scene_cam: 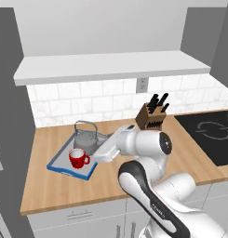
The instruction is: Pick the kettle from the counter and place it on the tray. Then pick the mug from the cabinet and place it on the tray. Then close the cabinet doors.
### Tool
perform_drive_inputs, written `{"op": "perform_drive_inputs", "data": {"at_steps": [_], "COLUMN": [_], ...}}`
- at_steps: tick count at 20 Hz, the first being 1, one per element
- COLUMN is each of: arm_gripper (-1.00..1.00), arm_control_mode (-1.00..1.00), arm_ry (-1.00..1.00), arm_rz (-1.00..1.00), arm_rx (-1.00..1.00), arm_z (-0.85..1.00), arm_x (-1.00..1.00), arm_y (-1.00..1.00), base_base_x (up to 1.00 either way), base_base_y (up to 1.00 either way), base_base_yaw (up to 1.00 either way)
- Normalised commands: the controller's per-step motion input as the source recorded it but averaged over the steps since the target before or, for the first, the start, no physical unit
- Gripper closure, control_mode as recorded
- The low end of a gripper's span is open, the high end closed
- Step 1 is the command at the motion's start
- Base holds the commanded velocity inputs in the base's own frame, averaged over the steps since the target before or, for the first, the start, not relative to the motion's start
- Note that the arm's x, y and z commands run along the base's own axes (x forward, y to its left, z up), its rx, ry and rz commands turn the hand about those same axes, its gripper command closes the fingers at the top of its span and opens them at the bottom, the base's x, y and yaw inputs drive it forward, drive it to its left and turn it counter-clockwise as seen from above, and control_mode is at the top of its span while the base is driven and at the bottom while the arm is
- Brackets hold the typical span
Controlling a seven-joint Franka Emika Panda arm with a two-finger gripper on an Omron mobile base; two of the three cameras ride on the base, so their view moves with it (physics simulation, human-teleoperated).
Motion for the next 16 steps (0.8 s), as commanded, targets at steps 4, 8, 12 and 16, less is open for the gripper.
{"op": "perform_drive_inputs", "data": {"at_steps": [4,8,12,16], "arm_gripper": [-1.00,-1.00,-1.00,-1.00], "arm_control_mode": [-1.00,-1.00,-1.00,-1.00], "arm_ry": [0.08,0.00,0.00,0.02], "arm_rz": [-0.04,0.00,0.00,0.00], "arm_rx": [0.00,0.00,0.00,0.00], "arm_z": [0.39,0.29,0.21,0.18], "arm_x": [-0.34,-0.38,-0.29,-0.19], "arm_y": [-0.15,-0.03,0.00,0.00], "base_base_x": [0.00,0.00,0.00,0.00], "base_base_y": [0.00,0.00,0.00,0.00], "base_base_yaw": [0.00,0.00,0.00,0.00]}}
